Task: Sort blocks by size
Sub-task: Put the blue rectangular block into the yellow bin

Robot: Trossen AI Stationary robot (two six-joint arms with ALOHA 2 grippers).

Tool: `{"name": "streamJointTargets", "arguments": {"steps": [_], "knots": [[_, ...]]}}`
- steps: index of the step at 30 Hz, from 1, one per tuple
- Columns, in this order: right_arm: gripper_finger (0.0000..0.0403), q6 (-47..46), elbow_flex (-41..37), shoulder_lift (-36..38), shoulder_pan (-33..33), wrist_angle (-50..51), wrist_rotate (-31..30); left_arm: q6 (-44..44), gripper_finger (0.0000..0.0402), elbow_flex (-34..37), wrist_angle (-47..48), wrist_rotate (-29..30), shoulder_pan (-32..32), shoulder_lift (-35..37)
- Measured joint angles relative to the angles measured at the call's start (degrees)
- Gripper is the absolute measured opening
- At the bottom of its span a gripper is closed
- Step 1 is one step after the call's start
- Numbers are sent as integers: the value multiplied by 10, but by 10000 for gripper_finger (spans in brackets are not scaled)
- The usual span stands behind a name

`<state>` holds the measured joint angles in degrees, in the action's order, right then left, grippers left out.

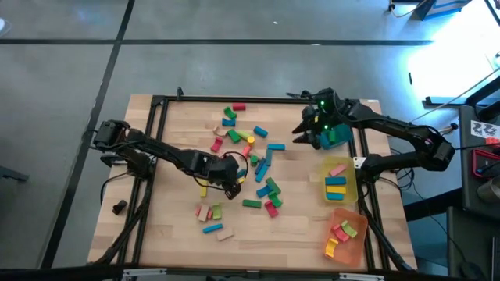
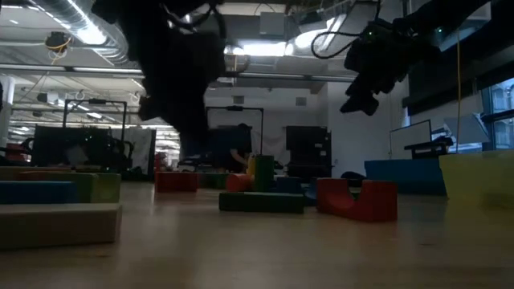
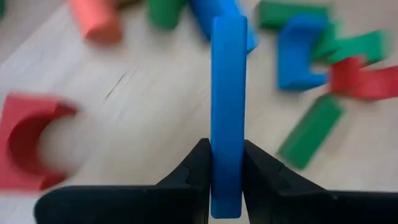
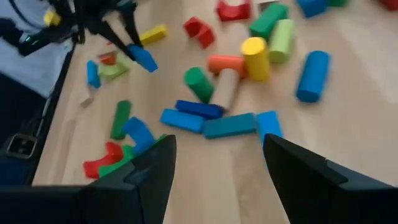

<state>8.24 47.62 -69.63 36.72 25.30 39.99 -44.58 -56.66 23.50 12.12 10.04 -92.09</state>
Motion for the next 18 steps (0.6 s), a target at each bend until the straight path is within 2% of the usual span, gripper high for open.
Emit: {"name": "streamJointTargets", "arguments": {"steps": [4,10,18], "knots": [[243,11,0,0,-48,-5,-15,49,49,0,-93,0,0,1],[243,8,0,0,-132,-64,-36,136,55,0,-209,16,-7,1],[243,-11,0,0,-243,-136,-148,184,56,0,-271,22,-22,1]]}}
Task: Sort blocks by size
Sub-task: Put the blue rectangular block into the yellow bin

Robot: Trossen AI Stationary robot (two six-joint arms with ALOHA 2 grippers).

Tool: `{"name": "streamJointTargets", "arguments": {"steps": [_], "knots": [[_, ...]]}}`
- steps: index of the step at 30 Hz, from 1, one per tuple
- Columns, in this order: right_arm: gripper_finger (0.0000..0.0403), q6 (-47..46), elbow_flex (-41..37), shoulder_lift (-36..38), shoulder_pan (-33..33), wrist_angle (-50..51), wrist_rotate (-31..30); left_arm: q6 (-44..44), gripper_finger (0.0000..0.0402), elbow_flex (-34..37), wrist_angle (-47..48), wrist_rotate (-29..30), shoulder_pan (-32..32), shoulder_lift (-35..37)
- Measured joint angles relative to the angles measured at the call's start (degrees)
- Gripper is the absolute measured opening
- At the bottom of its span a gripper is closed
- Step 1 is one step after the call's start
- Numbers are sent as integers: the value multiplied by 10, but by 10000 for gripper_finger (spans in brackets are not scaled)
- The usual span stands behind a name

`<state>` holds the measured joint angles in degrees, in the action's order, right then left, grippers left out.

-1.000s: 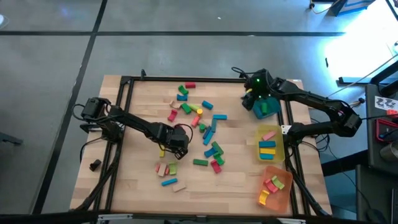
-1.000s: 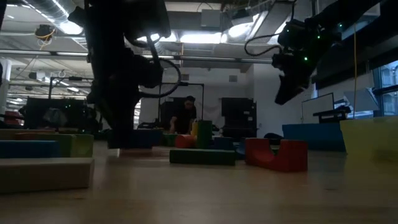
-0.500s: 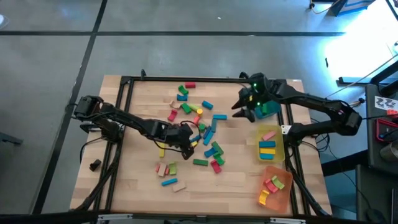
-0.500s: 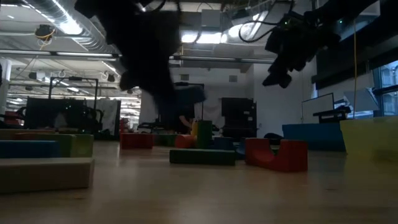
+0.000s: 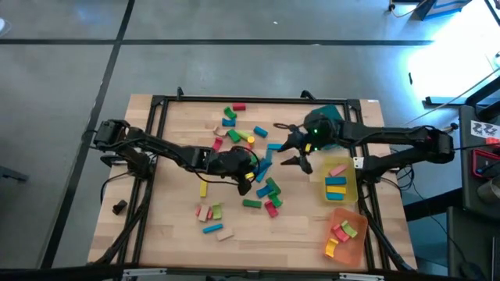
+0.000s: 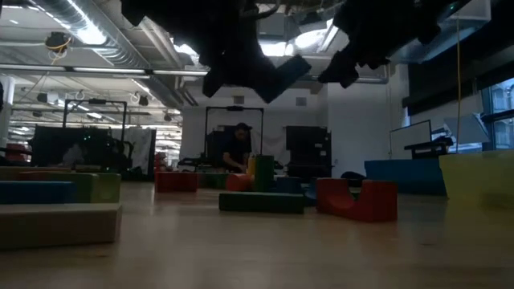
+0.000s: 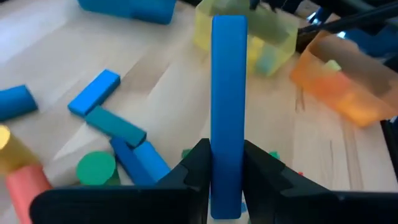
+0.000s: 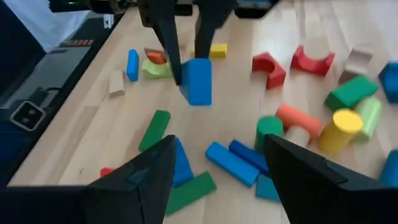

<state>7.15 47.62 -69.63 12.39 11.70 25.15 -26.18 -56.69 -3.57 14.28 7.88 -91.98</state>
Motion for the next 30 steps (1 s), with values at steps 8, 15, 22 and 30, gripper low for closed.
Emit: {"name": "streamJointTargets", "arguments": {"steps": [8,15,22,30], "knots": [[243,-58,0,0,-68,-64,-70,38,57,0,-50,0,0,0],[243,-79,0,-7,-96,-100,-82,54,58,0,-98,0,0,-3],[222,-91,0,-29,-110,-152,-99,71,58,0,-137,-1,0,-30],[88,-91,0,-30,-109,-118,-101,72,58,0,-140,-2,0,-33]]}}
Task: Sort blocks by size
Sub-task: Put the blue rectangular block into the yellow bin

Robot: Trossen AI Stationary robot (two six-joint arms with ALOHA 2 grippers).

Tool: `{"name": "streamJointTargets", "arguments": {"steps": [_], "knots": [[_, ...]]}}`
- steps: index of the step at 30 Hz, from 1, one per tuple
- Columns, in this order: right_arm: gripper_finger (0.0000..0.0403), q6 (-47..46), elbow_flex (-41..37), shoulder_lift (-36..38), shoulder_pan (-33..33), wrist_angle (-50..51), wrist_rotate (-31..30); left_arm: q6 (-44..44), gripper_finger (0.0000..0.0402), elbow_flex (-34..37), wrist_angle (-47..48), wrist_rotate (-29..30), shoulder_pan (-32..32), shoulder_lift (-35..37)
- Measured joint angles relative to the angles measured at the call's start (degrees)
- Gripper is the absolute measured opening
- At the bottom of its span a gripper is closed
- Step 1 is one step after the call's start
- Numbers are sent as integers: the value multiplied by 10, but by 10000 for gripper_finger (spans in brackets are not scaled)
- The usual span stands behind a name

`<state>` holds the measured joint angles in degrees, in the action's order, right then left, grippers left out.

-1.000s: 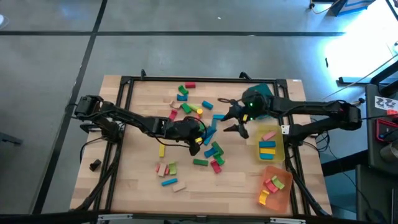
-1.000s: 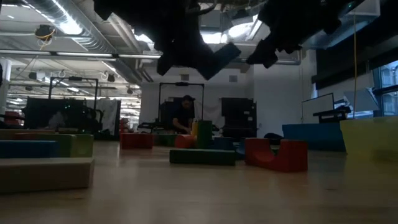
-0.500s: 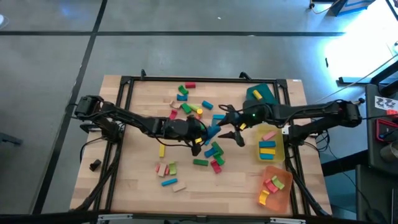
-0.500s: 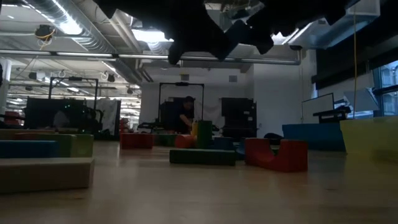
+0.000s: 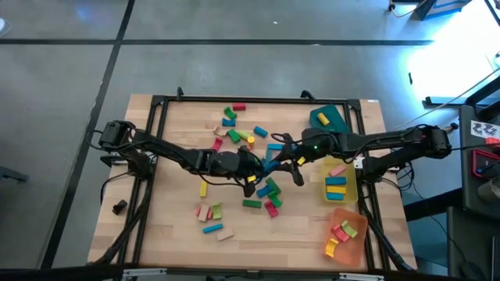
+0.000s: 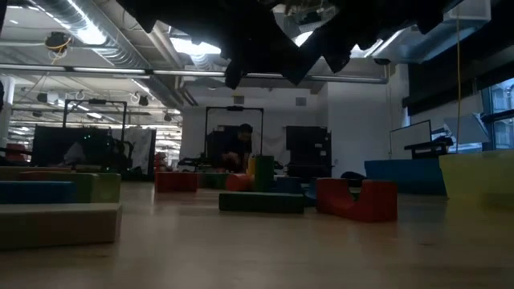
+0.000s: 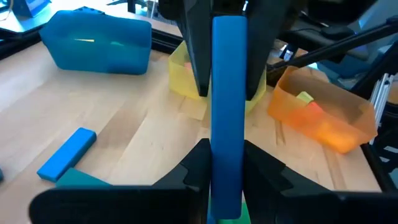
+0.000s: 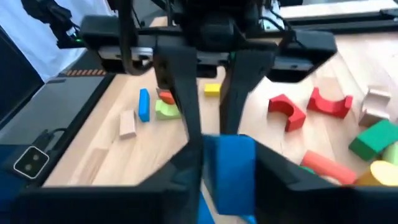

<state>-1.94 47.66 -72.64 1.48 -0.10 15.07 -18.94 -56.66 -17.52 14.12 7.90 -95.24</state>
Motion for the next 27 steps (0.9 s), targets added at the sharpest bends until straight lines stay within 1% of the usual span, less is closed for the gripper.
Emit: {"name": "streamJointTargets", "arguments": {"steps": [2,8,12,16,20,22,24,27], "knots": [[61,-3,0,0,0,10,0,12,58,0,4,0,0,0],[61,-1,1,0,0,20,3,37,58,0,5,0,0,0],[61,-29,1,0,0,34,5,62,59,0,14,-3,0,0],[61,-54,1,0,1,65,3,45,70,-2,40,-2,-2,0],[61,-69,6,0,0,142,-7,23,110,1,96,2,-4,0],[61,-69,23,3,0,193,-32,21,130,0,113,3,-5,1],[61,-69,40,4,0,266,-61,24,146,0,129,3,-5,1],[64,-74,69,4,0,369,-89,24,160,0,134,2,-5,1]]}}
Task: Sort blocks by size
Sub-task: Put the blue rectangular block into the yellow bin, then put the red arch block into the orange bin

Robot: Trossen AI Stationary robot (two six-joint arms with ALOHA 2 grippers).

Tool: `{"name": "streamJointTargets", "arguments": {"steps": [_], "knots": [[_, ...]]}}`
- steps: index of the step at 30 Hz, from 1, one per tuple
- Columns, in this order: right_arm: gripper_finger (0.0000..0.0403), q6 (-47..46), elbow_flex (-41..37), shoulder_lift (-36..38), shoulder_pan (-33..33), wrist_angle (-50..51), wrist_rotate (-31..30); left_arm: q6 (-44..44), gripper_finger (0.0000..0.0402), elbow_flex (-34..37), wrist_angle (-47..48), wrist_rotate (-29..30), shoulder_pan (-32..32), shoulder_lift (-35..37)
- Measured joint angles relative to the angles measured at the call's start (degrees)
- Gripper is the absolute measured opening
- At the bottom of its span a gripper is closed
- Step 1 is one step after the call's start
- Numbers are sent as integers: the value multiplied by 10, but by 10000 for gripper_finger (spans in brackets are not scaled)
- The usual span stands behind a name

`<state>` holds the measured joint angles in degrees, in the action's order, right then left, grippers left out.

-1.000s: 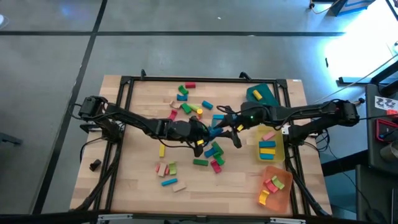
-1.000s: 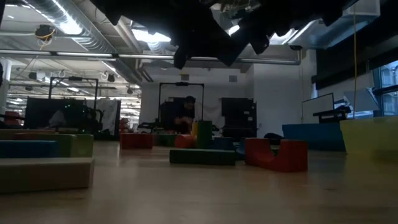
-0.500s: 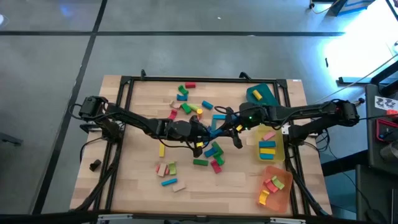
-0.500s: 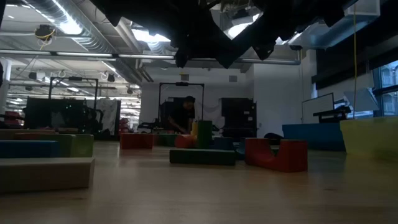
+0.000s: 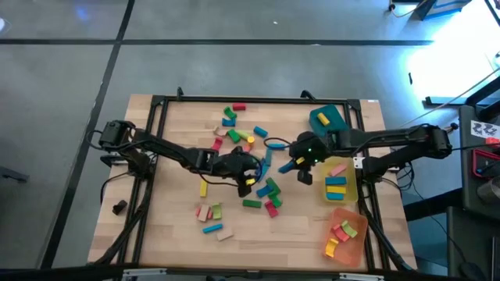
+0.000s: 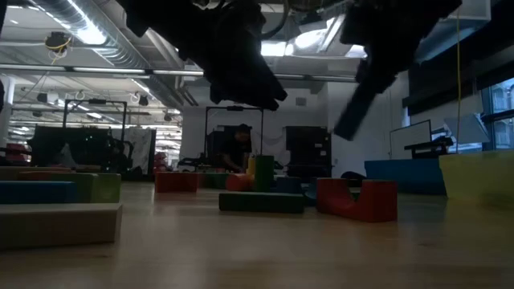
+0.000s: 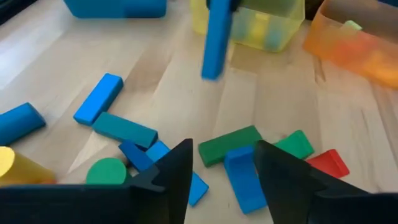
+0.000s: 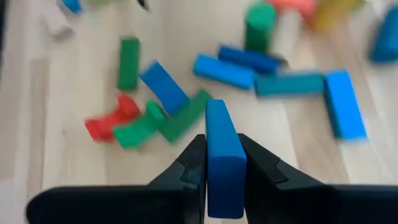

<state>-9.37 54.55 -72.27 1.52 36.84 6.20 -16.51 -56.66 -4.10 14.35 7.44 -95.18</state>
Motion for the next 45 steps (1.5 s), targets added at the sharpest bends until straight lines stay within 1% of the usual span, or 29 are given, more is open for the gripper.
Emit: {"name": "streamJointTargets", "arguments": {"steps": [5,9,13,21,26,30,34,39,45], "knots": [[66,-55,42,1,0,199,-56,0,162,0,7,0,0,0],[66,-123,51,1,0,342,-64,0,158,0,6,0,0,0],[69,-167,51,1,-1,424,-71,5,157,0,5,-1,0,0],[68,-173,51,1,0,445,-82,4,157,0,5,-1,0,0],[68,-177,50,1,0,506,-82,5,157,0,5,-2,0,0],[81,-177,50,1,0,512,-82,-4,157,0,15,-2,-9,3],[98,-178,50,1,0,502,-82,-31,157,0,73,0,-27,22],[115,-178,50,1,0,501,-82,-54,157,0,184,0,-52,40],[126,-178,50,1,0,493,-82,-75,157,0,323,0,-79,41]]}}
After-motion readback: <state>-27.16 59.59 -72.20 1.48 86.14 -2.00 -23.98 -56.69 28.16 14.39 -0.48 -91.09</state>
